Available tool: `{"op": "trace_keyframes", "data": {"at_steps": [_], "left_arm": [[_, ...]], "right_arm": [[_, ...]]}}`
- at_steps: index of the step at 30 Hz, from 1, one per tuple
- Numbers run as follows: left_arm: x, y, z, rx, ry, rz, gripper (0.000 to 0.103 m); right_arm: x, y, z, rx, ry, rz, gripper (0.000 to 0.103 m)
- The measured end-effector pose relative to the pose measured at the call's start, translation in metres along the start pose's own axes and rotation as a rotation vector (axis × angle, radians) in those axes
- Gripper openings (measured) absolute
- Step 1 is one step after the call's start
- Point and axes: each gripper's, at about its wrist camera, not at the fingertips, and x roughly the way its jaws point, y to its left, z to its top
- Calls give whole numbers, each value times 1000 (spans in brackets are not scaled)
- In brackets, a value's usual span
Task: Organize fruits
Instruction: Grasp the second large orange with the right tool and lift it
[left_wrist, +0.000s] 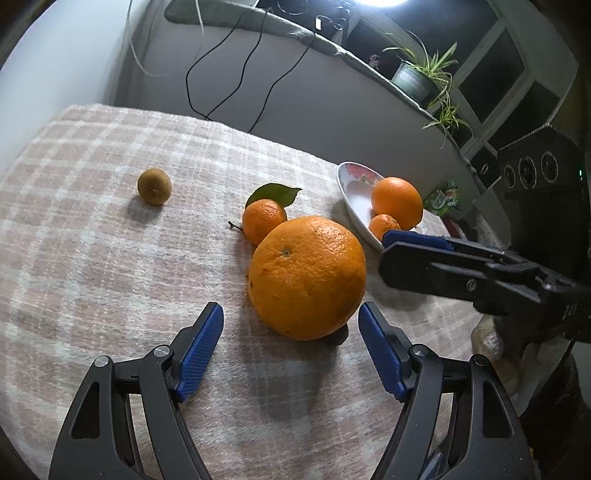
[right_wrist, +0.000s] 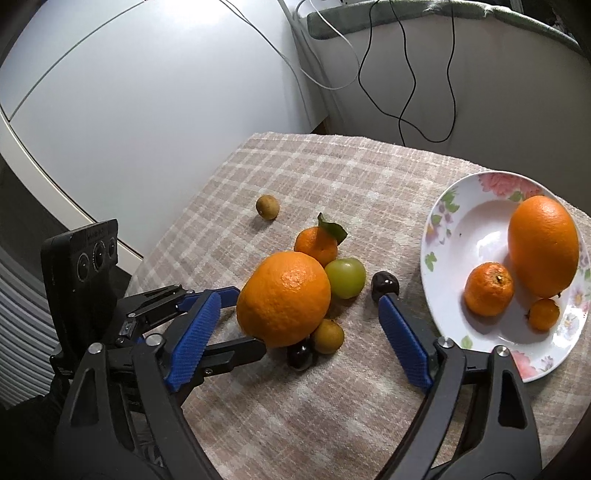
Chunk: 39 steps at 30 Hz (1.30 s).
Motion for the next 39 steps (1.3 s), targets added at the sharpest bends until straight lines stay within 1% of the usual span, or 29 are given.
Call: {"op": "trace_keyframes", "data": {"at_steps": [4,8,12,15,17,21,24,39], "left_arm": [[3,2,2,-19,7,-22,76],[7,0,3,-16,11,-31,76],[10,-4,5,-5,14,-36,74],[11,-4,5,-5,17,-40,74],[13,-5,6,-3,16,-43,74],[14,-8,7,4,15,-46,71],[13,-8,6,10,12,-39,70],[11,-8,6,6,-7,-17,69]], "right_arm": [[7,3,-1,-1,21,13,88],[14,4,-1,-1,48,17,76],[19,3,0,5,62,19,74],[23,2,1,14,72,24,68],[24,2,1,15,79,25,66],[27,3,1,15,84,32,65],[27,3,0,18,84,39,62],[28,5,-1,11,86,40,61]]}}
